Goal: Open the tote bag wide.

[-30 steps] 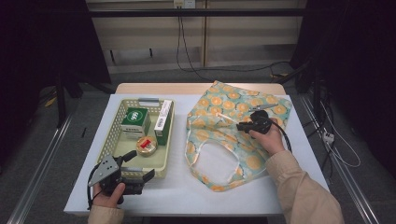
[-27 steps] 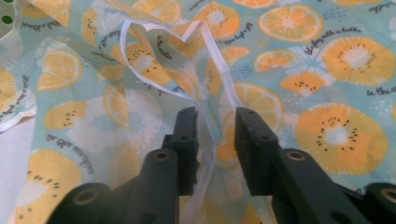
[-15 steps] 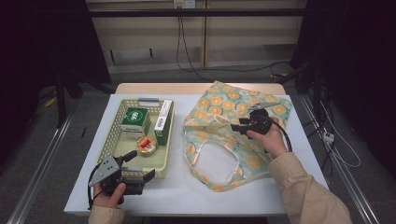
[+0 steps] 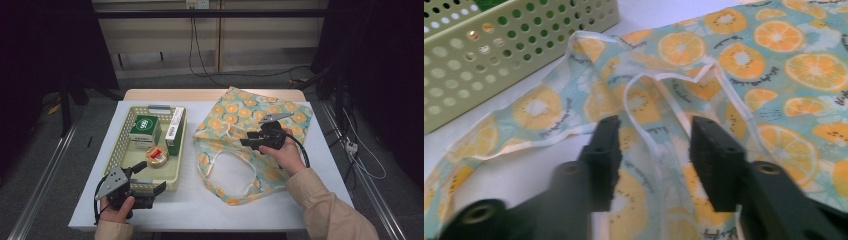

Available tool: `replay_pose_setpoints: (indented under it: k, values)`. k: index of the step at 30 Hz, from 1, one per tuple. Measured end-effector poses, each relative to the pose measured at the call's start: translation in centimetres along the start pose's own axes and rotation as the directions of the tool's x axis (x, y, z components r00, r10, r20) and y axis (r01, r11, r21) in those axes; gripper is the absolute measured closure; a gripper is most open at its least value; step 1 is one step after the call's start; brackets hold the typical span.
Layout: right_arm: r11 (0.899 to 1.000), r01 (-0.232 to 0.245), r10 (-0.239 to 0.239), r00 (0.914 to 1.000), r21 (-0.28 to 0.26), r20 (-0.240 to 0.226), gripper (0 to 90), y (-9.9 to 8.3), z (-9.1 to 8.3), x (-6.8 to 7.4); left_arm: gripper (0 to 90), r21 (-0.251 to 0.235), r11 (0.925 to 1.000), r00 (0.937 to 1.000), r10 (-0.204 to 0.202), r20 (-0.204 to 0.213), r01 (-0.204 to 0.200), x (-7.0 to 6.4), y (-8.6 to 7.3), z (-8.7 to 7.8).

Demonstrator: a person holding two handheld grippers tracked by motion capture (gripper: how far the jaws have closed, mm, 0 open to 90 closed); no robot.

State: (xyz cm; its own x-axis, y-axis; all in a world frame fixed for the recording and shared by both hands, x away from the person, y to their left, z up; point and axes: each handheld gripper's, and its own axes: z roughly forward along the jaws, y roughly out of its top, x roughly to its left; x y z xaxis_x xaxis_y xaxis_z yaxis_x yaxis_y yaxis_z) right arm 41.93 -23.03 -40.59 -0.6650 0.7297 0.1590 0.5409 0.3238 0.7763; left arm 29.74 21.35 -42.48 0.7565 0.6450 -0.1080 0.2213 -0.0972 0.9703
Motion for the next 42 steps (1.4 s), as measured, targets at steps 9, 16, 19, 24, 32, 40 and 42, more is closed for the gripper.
replay_pose_setpoints:
  k: [9,16,19,24,32,40,42]
  values:
    - [0.999,0.036,-0.033,0.9931,0.030,-0.113,90.0,-0.1,0.2,1.8,3.4,-0.001,1.0000,1.0000,0.002,0.003,-0.002,0.0,0.0,0.0]
    - [0.998,-0.004,0.007,0.9986,0.065,-0.052,87.7,-2.0,1.8,0.0,3.4,-0.002,1.0000,1.0000,0.001,0.002,-0.001,0.0,0.0,0.0]
    - [0.998,-0.025,0.025,0.9997,0.058,0.002,80.2,-2.2,1.8,-1.2,3.4,0.000,1.0000,1.0000,-0.003,0.002,0.003,0.0,-0.1,0.0]
    - [0.998,-0.004,0.001,0.9989,0.062,0.047,70.0,-2.7,2.0,-2.2,3.4,-0.002,1.0000,1.0000,-0.002,0.001,0.002,0.1,0.0,0.0]
    - [0.996,0.017,-0.022,0.9981,0.083,0.057,56.8,-3.4,2.6,-2.5,3.4,-0.003,1.0000,1.0000,-0.006,0.003,0.006,0.1,-0.1,0.0]
    - [0.990,0.099,-0.107,0.9911,0.097,0.078,50.8,-4.4,2.8,-2.1,3.4,-0.002,1.0000,1.0000,-0.006,0.003,0.006,0.0,-0.1,0.0]
    - [0.990,0.105,-0.113,0.9908,0.097,0.074,51.0,-4.5,2.8,-2.3,3.4,-0.001,1.0000,1.0000,-0.004,0.003,0.004,0.0,-0.1,0.0]
